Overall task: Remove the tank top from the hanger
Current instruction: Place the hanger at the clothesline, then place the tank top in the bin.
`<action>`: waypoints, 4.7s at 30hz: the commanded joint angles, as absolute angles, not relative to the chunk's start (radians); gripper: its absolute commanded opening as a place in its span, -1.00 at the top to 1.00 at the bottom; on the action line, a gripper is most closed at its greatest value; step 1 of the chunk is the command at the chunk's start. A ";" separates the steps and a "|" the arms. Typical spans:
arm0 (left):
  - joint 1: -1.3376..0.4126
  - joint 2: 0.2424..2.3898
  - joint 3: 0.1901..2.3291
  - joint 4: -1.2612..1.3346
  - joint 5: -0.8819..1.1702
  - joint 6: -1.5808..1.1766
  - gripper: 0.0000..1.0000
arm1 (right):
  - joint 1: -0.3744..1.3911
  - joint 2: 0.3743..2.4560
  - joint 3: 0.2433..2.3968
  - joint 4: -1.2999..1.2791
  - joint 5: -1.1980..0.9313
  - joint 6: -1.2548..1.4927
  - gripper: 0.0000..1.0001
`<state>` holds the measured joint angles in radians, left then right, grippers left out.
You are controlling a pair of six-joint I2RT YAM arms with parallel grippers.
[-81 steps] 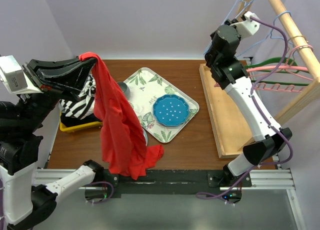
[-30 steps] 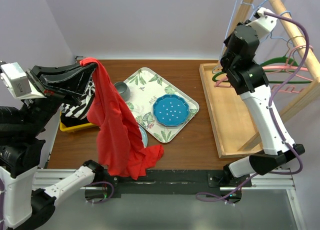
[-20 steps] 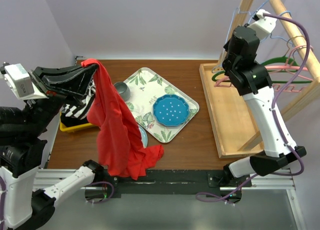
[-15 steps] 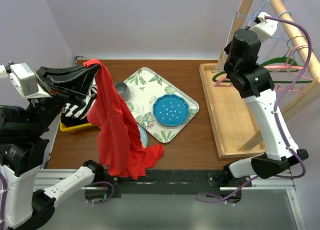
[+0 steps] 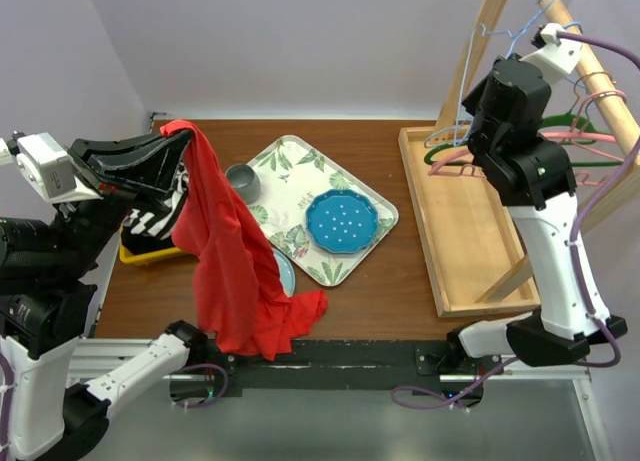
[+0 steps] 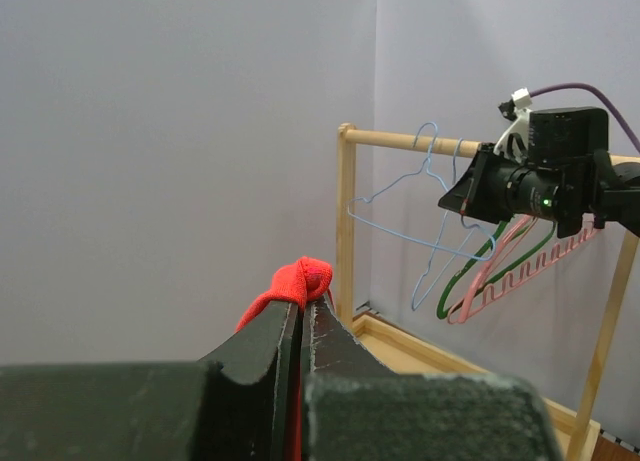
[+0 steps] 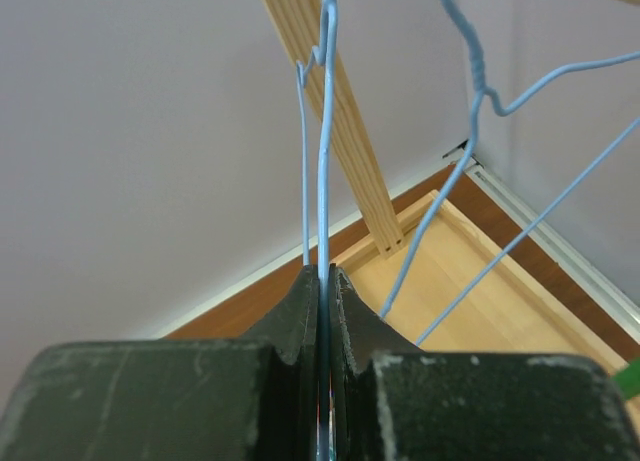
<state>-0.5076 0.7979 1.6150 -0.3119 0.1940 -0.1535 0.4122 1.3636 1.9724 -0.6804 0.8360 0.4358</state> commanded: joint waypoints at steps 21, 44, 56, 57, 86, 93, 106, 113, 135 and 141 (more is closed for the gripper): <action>-0.514 0.808 1.611 -0.262 0.175 -0.117 1.00 | 0.413 1.568 2.025 -0.311 1.167 0.177 1.00; -0.514 0.859 1.565 -0.294 -0.057 -0.143 1.00 | 0.426 1.401 1.884 -0.626 0.085 0.016 -0.70; -0.514 0.885 1.604 -0.314 -0.120 -0.190 1.00 | 0.624 1.279 1.628 -0.300 -0.532 0.032 -0.86; -0.514 0.888 1.615 -0.314 -0.114 -0.193 1.00 | 0.650 1.276 1.602 -0.269 -0.522 0.052 -0.86; -0.512 0.861 1.637 -0.314 -0.130 -0.193 1.00 | 1.111 1.597 1.200 0.365 -0.472 0.170 -0.97; -0.512 0.857 1.617 -0.314 -0.146 -0.172 1.00 | 1.115 1.624 1.192 0.353 -0.613 0.180 -0.97; -0.514 0.861 1.597 -0.305 -0.137 -0.176 1.00 | 1.196 1.641 1.202 0.374 -0.372 0.202 -0.97; -0.512 0.851 1.621 -0.368 -0.161 -0.128 1.00 | 1.220 1.643 1.318 0.059 0.107 0.164 0.77; -0.514 0.600 1.209 -0.500 0.276 0.087 -0.99 | 1.017 1.600 2.155 -0.615 0.129 -0.069 1.00; -0.512 0.621 1.258 -0.651 0.366 0.213 -1.00 | 1.006 1.612 2.172 -0.584 0.207 -0.118 1.00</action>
